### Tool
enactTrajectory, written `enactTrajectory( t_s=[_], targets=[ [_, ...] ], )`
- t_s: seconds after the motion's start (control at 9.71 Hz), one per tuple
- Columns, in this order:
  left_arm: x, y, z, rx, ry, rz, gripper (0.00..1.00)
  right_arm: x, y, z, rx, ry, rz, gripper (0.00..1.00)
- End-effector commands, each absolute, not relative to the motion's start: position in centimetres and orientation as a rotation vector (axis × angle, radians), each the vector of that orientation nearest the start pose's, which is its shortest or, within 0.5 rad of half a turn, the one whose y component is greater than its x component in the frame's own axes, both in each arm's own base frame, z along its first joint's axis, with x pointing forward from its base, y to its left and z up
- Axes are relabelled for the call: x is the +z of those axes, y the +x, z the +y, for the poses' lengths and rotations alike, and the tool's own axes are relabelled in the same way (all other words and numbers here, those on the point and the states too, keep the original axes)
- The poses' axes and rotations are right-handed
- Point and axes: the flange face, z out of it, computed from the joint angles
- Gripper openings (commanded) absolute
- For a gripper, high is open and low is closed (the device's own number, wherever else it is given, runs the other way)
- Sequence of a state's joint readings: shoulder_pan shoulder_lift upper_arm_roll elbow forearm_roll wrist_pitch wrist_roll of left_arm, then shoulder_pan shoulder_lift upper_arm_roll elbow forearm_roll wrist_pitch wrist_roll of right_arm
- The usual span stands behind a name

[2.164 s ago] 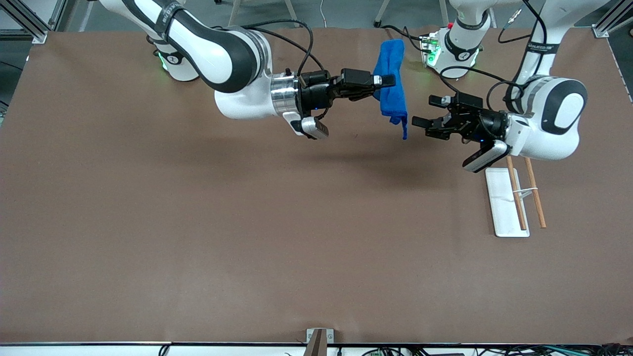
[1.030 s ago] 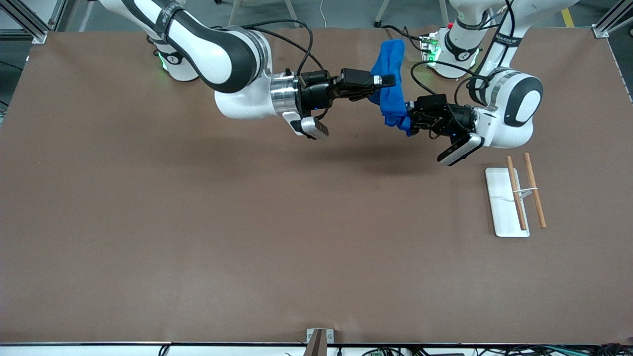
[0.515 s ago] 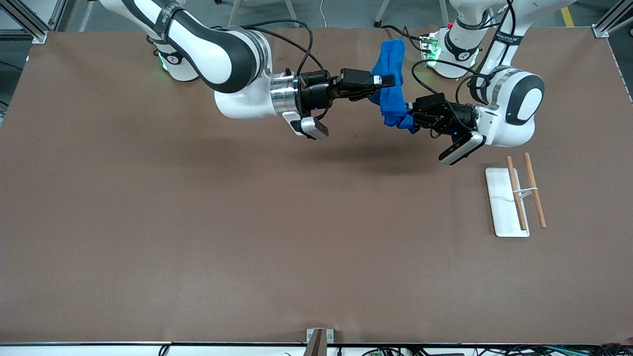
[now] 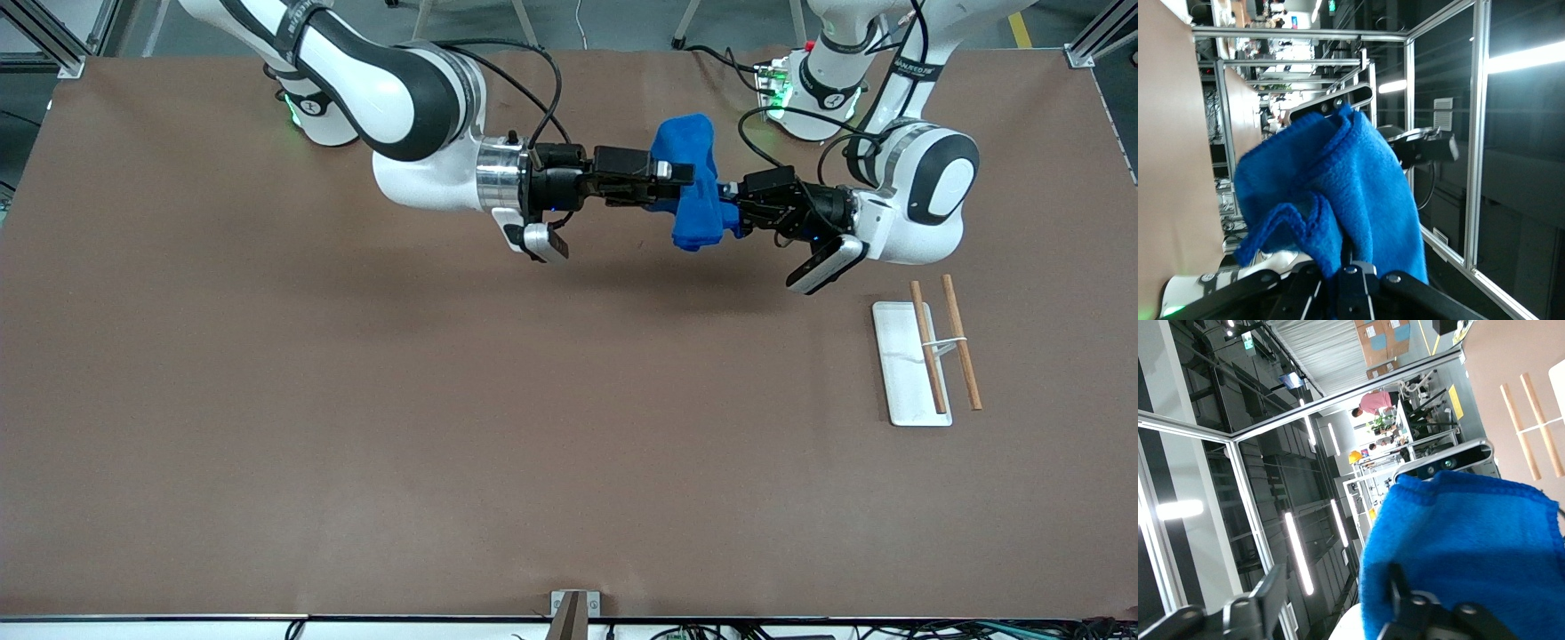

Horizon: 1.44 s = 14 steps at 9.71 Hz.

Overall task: Right arm passes towel to left arm to hang
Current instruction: 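Grasp the towel's hanging end with the left gripper, then open the right gripper and pull back while the left gripper takes the towel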

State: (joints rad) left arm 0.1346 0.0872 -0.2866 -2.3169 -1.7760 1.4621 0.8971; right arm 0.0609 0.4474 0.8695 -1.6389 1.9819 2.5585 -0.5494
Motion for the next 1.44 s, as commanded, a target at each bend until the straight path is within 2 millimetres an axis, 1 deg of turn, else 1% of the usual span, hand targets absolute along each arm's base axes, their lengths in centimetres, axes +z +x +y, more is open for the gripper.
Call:
enactTrajectory(
  t_s=[0.0, 0.21, 0.31, 0.41, 0.52, 0.62, 0.72, 0.82, 0.93, 1.03, 1.13, 1.24, 1.34],
  targets=[
    [37.2, 48.3, -17.1, -0.054, 1.414, -0.112, 0.00, 47.6, 49.6, 46.7, 0.001, -1.558, 0.333, 1.00],
    [38.4, 49.4, -16.0, -0.096, 1.466, -0.124, 0.00, 44.9, 51.0, 44.0, -0.061, -1.671, 0.278, 1.00],
    [39.2, 50.4, -15.8, -0.137, 1.504, -0.134, 0.00, 43.9, 51.6, 42.9, -0.089, -1.719, 0.245, 1.00],
    [39.8, 51.5, -15.1, -0.177, 1.570, -0.136, 0.00, 42.8, 52.8, 41.2, -0.133, -1.785, 0.186, 1.00],
    [40.5, 52.4, -14.3, -0.217, 1.663, -0.154, 0.00, 41.5, 54.1, 39.4, -0.175, -1.855, 0.129, 1.00],
    [41.7, 53.5, -13.2, -0.252, 1.781, -0.179, 0.00, 40.2, 55.4, 37.4, -0.201, -1.919, 0.061, 1.00],
    [43.3, 54.5, -12.0, -0.274, 1.893, -0.186, 0.00, 38.8, 56.7, 35.1, -0.218, -1.989, -0.010, 1.00],
    [45.2, 55.5, -10.7, -0.306, 2.053, -0.198, 0.00, 37.3, 58.1, 32.2, -0.206, -2.051, -0.079, 1.00],
    [46.8, 56.2, -10.1, -0.323, 2.203, -0.220, 0.00, 36.2, 59.6, 28.7, -0.188, -2.114, -0.145, 1.00],
    [47.9, 56.8, -9.6, -0.326, 2.359, -0.196, 0.00, 35.9, 61.0, 24.8, -0.196, -2.199, -0.194, 1.00],
    [47.9, 57.2, -9.1, -0.323, 2.498, -0.180, 0.00, 35.2, 62.0, 21.6, -0.193, -2.296, -0.241, 1.00],
    [48.0, 57.3, -10.2, -0.319, 2.628, -0.151, 0.00, 34.8, 63.1, 17.9, -0.184, -2.413, -0.313, 1.00],
    [47.9, 57.6, -10.9, -0.299, 2.769, -0.110, 0.00, 35.6, 63.8, 14.0, -0.155, -2.528, -0.357, 1.00]
  ],
)
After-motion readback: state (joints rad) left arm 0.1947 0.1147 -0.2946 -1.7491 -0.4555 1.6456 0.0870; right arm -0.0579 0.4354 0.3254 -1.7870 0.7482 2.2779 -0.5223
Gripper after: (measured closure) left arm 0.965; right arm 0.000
